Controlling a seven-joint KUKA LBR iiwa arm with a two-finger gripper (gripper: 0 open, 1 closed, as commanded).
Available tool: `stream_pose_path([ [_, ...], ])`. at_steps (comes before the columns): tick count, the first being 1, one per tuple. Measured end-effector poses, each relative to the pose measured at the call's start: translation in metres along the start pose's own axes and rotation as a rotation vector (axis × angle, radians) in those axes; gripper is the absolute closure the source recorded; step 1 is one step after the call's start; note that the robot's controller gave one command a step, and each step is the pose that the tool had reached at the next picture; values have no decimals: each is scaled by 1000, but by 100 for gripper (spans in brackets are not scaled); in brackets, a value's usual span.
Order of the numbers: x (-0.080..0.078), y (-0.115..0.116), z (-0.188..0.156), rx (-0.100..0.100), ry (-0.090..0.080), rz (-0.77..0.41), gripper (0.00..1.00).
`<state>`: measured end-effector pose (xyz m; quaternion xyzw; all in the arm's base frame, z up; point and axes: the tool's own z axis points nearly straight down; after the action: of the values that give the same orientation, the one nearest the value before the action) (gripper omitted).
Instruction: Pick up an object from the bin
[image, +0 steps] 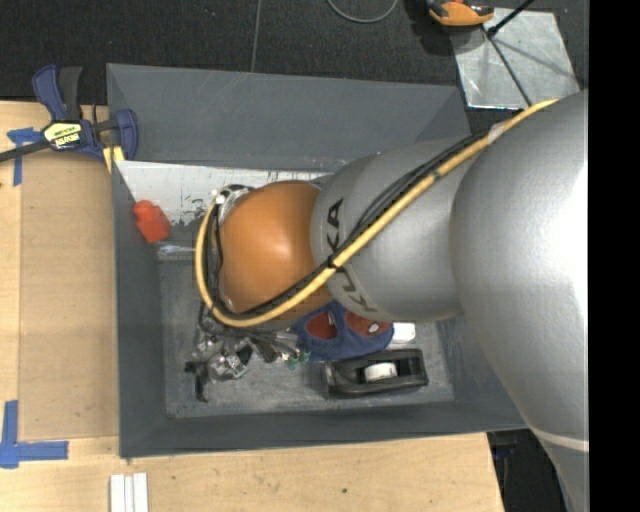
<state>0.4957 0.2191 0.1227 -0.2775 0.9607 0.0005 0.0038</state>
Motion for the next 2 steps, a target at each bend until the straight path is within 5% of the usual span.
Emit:
stream_pose_path([
  [1, -18, 10, -62, 0, -3, 8, 100],
  [2, 3, 11, -71, -1, 6, 2, 100],
])
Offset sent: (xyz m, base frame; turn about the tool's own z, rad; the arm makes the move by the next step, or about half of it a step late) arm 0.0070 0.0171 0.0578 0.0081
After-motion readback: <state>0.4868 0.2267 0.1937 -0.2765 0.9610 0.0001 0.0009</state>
